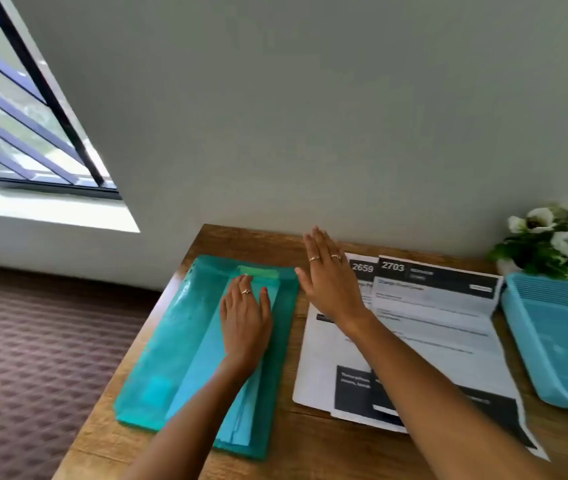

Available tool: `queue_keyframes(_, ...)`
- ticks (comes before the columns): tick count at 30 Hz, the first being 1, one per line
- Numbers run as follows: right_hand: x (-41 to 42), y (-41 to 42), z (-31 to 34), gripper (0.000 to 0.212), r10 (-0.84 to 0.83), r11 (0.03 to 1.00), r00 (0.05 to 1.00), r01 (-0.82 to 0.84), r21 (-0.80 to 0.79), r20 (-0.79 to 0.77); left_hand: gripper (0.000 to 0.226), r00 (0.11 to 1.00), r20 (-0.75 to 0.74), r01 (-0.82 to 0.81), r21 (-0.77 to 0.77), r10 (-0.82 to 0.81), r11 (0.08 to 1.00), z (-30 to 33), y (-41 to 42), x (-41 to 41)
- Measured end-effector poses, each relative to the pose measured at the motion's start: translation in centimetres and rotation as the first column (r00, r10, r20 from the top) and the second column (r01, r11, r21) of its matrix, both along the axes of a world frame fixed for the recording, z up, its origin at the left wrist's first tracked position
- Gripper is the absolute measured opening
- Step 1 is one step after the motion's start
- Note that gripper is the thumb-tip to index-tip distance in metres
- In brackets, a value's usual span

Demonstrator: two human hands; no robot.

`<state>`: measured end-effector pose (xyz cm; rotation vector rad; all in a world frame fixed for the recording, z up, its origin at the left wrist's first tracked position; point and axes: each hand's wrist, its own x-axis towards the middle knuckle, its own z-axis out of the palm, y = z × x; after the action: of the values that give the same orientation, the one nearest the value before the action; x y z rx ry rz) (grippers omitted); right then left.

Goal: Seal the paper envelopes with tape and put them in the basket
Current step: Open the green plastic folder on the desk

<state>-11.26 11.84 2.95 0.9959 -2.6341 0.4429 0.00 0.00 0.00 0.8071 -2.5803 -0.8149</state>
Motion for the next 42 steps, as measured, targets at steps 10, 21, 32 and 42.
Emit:
queue_keyframes(10, 3.1, -5.9, -3.8, 0.045, 0.213, 0.973, 0.976, -0.207, 0.101, -0.049, 0.044, 0.994, 0.109, 0.029, -0.309, 0.005, 0.951, -2.8, -5.3, 2.3)
queue_keyframes(21, 0.0, -8.1, -4.2, 0.024, 0.296, 0.941, 0.955, -0.286, 0.183, -0.029, 0.059, 0.984, 0.175, 0.08, -0.318, -0.025, 0.945, -3.9, -5.3, 2.0)
queue_keyframes(32, 0.0, -9.2, -4.0, 0.023, 0.26, 0.956, 0.957, -0.236, 0.171, -0.129, 0.06, 0.978, 0.206, 0.086, -0.309, -0.021, 0.947, -3.7, -5.3, 1.9)
queue_keyframes(42, 0.3, -9.1, -3.7, 0.026, 0.246, 0.959, 0.966, -0.231, 0.164, -0.076, 0.062, 0.978, 0.209, 0.084, -0.318, -0.016, 0.944, -3.6, -5.2, 2.0)
